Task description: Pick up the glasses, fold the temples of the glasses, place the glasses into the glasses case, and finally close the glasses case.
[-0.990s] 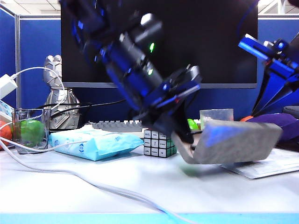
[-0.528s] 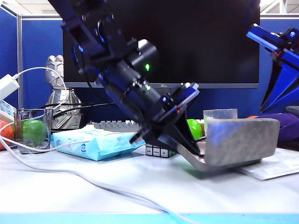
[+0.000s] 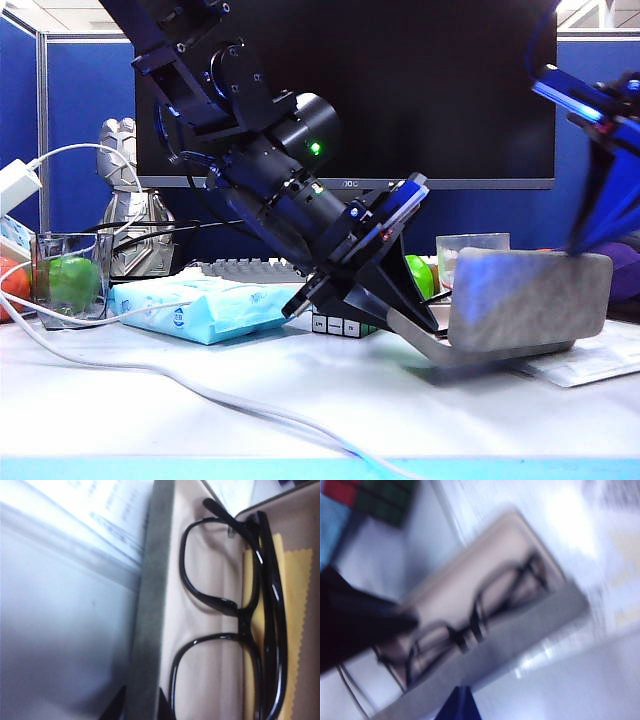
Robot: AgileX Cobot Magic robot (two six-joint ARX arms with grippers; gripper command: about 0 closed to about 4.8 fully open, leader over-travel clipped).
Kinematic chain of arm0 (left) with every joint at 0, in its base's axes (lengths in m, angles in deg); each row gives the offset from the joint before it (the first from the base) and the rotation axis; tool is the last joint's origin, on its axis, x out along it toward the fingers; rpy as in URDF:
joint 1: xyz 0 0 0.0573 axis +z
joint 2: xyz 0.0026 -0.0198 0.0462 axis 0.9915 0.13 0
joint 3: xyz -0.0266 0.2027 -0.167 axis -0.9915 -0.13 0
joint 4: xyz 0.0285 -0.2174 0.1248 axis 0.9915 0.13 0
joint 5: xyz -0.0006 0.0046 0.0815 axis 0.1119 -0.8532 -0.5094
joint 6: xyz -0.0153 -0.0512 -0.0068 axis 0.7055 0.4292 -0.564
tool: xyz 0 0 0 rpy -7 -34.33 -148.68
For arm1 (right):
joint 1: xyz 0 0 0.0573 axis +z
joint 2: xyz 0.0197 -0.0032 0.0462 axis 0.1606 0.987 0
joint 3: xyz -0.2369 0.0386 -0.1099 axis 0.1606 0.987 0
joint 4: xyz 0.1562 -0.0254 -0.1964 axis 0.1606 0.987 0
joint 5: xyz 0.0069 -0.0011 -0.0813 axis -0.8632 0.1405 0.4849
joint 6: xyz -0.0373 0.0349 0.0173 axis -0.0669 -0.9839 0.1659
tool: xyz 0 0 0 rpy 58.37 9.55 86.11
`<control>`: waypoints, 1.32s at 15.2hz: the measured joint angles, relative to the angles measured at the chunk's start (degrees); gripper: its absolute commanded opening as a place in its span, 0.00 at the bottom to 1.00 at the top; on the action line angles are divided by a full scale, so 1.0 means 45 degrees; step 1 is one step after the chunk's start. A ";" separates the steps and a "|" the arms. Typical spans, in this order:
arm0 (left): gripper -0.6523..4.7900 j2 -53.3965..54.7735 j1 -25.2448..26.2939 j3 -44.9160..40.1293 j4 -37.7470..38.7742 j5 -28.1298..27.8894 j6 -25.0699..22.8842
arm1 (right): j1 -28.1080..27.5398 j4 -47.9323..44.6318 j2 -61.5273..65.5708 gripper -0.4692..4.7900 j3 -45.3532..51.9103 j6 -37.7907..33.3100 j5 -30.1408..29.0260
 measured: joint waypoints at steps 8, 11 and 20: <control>0.11 0.0068 0.0034 -0.0034 0.0034 0.0087 0.0117 | 0.0019 -0.2205 0.1617 0.08 -0.0170 -0.0180 -0.0714; 0.11 0.0087 0.0034 -0.0034 0.0034 0.0141 0.0238 | 0.0034 -0.3279 0.2778 0.08 -0.0233 -0.0199 -0.1035; 0.89 0.0068 -0.0034 -0.0053 -0.0262 0.0787 0.1394 | 0.0029 -0.2676 0.2963 0.08 -0.0044 0.0039 -0.0369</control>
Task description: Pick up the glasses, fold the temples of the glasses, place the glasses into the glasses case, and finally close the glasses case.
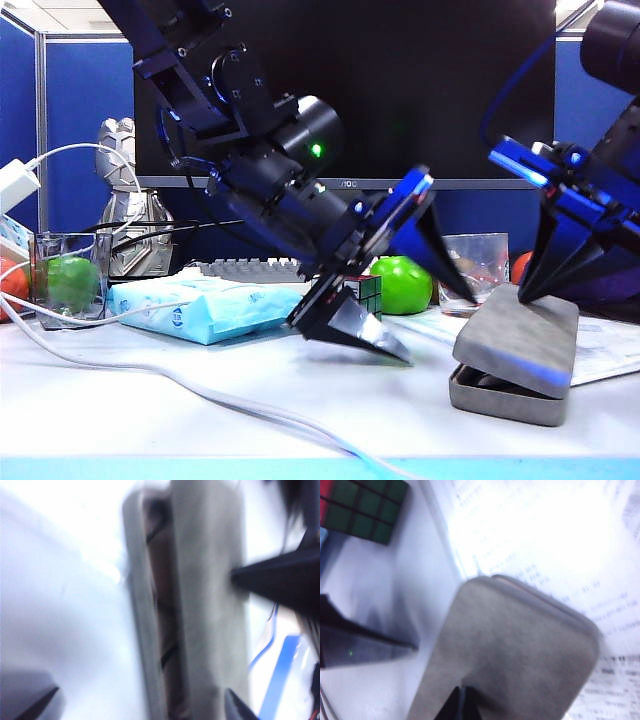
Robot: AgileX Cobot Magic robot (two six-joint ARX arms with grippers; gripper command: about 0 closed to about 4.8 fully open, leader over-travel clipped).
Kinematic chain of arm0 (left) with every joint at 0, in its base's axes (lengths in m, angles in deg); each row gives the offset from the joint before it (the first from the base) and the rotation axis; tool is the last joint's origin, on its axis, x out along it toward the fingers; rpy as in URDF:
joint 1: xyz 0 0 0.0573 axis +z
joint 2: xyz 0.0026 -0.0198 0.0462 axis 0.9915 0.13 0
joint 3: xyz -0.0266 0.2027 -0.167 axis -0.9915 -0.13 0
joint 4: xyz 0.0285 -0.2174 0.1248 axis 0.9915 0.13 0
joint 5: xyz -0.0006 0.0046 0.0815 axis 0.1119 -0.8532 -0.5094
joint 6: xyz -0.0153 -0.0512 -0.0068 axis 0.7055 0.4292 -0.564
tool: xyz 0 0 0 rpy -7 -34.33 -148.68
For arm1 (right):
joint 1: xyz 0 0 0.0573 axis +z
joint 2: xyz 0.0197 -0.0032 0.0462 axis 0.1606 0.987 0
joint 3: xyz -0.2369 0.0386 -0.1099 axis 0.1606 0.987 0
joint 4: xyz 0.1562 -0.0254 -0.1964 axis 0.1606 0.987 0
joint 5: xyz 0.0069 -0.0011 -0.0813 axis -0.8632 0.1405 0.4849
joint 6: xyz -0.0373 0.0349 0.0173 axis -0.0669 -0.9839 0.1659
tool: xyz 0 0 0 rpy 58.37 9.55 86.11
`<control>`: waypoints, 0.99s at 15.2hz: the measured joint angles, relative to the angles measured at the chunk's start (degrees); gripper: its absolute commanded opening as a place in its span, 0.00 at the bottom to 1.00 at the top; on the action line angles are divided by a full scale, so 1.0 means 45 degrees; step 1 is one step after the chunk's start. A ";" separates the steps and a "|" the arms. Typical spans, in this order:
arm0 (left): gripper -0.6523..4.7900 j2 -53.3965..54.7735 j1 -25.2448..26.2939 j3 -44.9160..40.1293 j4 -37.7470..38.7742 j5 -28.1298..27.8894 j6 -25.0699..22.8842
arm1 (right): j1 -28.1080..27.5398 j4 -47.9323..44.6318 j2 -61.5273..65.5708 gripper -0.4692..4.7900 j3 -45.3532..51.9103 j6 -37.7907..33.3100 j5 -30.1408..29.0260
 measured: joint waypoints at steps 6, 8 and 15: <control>0.71 -0.0704 0.0617 0.0058 -0.0777 -0.0243 0.1093 | 0.0000 -0.0068 0.0121 0.08 0.0005 0.0568 0.0029; 0.38 -0.1185 0.0699 0.0068 -0.0874 -0.0296 0.1171 | 0.0000 -0.0282 0.0379 0.08 -0.0053 0.0690 -0.0087; 0.31 -0.2438 0.0704 0.0092 -0.1511 -0.0223 0.1214 | 0.0000 -0.0107 0.0223 0.08 -0.0058 0.1209 -0.0622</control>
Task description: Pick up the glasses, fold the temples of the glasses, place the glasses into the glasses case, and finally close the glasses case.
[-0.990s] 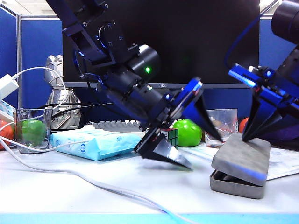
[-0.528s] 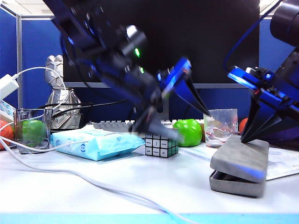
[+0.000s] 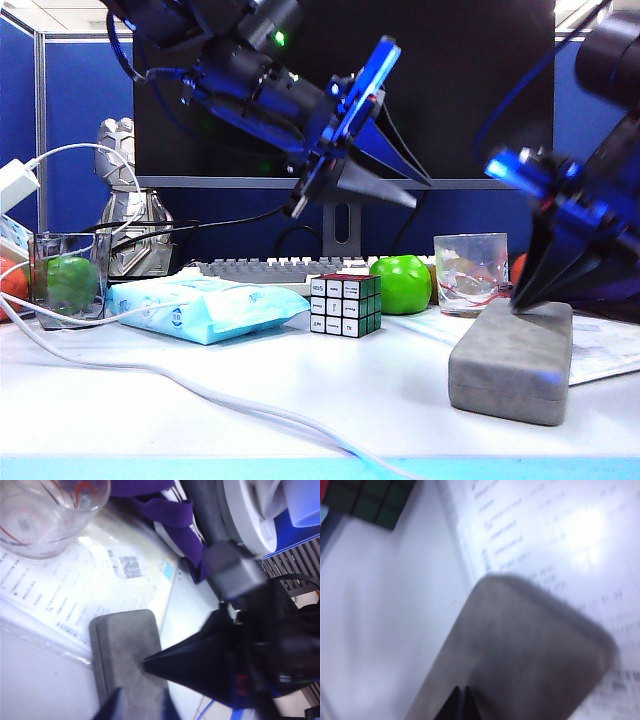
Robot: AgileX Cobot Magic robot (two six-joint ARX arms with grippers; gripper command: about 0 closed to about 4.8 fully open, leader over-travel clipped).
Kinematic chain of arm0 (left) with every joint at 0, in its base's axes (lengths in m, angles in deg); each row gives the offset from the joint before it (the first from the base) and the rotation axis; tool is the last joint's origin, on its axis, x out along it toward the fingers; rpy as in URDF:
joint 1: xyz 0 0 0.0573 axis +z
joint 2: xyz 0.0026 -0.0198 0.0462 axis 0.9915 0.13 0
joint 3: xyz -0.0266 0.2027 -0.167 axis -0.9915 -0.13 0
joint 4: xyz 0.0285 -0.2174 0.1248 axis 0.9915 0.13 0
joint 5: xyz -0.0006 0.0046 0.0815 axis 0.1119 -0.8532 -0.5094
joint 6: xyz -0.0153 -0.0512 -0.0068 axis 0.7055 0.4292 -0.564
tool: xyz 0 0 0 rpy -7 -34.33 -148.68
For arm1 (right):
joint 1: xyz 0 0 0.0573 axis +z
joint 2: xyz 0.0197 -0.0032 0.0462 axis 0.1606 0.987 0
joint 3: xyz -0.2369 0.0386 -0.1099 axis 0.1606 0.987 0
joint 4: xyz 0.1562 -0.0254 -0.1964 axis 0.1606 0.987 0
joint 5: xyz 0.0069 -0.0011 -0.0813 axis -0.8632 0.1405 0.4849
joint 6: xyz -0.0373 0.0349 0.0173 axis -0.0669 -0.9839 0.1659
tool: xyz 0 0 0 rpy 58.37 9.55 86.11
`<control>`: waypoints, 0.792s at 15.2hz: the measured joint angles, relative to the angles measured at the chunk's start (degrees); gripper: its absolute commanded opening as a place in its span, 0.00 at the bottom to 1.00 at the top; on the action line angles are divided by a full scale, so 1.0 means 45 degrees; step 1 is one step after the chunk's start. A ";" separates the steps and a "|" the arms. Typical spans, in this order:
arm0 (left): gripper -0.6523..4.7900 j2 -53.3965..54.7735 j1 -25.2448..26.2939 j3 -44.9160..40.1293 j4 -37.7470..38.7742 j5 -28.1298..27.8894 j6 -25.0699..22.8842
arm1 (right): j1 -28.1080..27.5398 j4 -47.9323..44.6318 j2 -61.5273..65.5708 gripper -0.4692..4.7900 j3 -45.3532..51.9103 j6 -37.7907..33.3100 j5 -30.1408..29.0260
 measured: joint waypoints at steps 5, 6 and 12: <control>0.11 -0.1049 0.0005 0.0010 -0.0729 -0.0015 -0.0039 | 0.0000 -0.1705 -0.3483 0.08 -0.0306 0.0049 0.0325; 0.11 -0.1404 0.0005 0.0015 -0.1005 -0.0024 -0.0010 | 0.0000 -0.2040 -0.4109 0.08 -0.0306 0.0049 0.0355; 0.11 -0.6475 0.0068 0.0034 -0.0457 -0.2220 -0.1549 | 0.0005 -0.1579 -0.8257 0.08 -0.0457 0.0753 0.1545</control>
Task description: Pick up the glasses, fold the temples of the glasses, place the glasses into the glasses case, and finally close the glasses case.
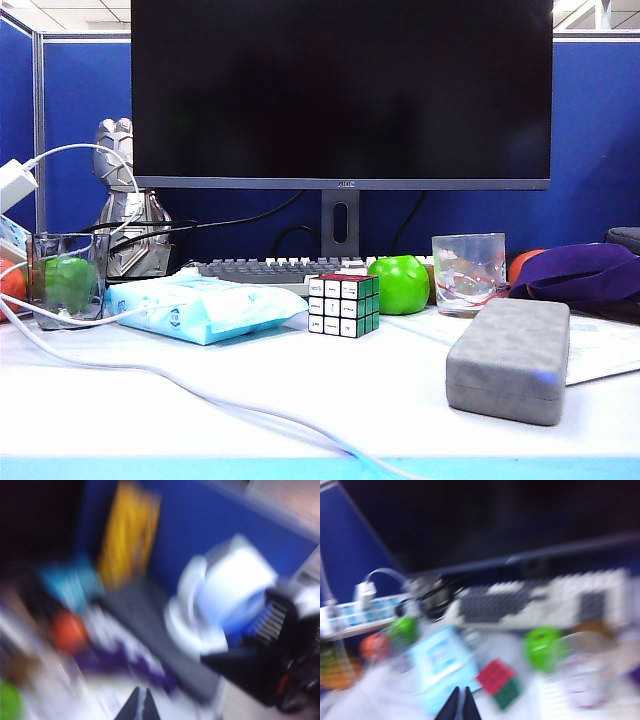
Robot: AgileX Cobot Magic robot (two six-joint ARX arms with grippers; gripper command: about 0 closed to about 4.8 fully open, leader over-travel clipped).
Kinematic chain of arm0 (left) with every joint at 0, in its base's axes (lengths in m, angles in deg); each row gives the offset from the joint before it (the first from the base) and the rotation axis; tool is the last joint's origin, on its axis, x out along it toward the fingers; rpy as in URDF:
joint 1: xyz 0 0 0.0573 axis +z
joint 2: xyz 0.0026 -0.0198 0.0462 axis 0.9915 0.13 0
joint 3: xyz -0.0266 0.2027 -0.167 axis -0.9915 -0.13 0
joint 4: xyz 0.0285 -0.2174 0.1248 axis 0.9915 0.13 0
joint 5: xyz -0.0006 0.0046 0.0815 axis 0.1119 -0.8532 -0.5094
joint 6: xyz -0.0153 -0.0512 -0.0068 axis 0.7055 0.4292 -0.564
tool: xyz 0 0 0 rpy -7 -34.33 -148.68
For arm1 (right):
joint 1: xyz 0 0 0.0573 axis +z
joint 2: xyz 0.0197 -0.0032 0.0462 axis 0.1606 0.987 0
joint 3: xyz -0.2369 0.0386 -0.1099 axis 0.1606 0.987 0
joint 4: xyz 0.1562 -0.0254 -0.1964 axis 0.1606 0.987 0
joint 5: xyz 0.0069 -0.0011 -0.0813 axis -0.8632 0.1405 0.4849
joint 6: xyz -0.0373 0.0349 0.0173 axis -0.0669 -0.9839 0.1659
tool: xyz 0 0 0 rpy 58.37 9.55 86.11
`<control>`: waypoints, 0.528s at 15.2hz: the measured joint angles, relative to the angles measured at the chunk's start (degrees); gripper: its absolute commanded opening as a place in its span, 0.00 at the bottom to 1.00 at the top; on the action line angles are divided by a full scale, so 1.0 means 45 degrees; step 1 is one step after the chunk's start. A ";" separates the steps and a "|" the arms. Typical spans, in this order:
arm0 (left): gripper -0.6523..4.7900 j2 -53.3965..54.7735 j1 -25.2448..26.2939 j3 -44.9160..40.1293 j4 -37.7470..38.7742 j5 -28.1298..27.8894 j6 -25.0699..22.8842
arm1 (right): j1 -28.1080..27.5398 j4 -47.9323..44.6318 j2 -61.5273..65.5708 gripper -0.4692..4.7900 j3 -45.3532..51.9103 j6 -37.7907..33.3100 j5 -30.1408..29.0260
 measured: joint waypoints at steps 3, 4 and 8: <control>0.11 -0.4095 -0.0005 0.0053 0.1758 -0.2569 -0.2817 | 0.0000 0.0525 -0.2506 0.08 0.1350 0.1948 0.1729; 0.11 -0.5100 -0.0005 0.0053 0.2720 -0.3186 -0.3531 | -0.0005 0.0733 -0.2997 0.08 0.2375 0.1948 0.2089; 0.11 -0.8073 0.0000 -0.0321 0.7004 -0.5489 -0.3997 | -0.0005 0.1073 -0.5153 0.08 0.6348 0.1724 0.2730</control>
